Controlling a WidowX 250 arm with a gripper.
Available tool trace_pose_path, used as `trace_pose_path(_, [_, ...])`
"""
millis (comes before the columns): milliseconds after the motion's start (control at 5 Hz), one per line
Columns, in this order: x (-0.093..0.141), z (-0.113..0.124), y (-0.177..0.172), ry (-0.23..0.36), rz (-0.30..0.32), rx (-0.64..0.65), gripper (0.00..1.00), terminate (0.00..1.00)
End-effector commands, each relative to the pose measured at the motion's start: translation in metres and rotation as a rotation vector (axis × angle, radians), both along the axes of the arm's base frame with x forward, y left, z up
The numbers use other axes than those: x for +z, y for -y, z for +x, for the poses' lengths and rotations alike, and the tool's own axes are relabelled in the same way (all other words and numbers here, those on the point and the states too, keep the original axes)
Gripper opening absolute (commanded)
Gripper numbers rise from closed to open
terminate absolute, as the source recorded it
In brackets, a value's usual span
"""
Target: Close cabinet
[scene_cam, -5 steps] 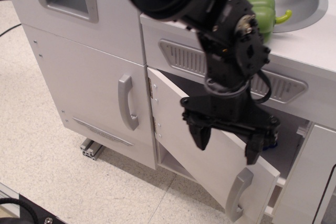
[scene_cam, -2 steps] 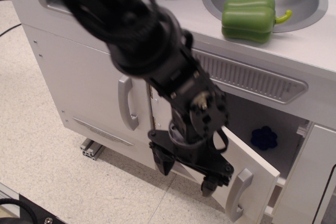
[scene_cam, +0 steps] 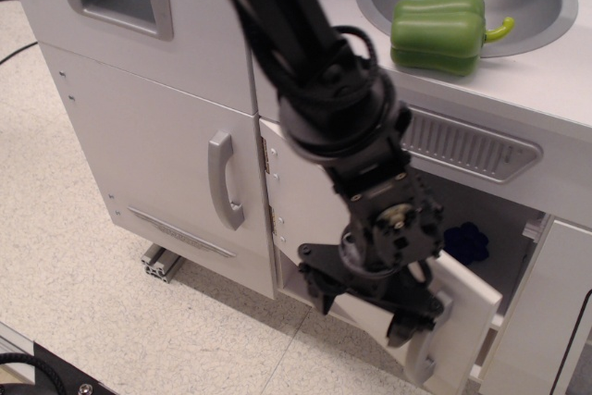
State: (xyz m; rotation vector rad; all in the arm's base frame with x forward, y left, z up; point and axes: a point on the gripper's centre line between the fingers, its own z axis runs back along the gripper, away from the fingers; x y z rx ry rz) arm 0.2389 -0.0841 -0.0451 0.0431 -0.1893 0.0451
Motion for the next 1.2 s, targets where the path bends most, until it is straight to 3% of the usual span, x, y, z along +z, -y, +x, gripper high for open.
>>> trace_pose_path(0, [0.002,0.039,0.021,0.049,-0.028,0.066,1.0,0.0])
trace_pose_path(400, [0.005,0.067,0.037,0.063,-0.065,0.122,1.0,0.0])
trace_pose_path(600, [0.007,0.07,0.039,0.078,-0.077,0.125,1.0,0.0])
trace_pose_path(800, [0.017,0.063,0.034,0.077,-0.097,0.111,1.0,0.0])
trace_pose_path(1000, [0.031,0.035,0.018,0.045,-0.106,0.051,1.0,0.0])
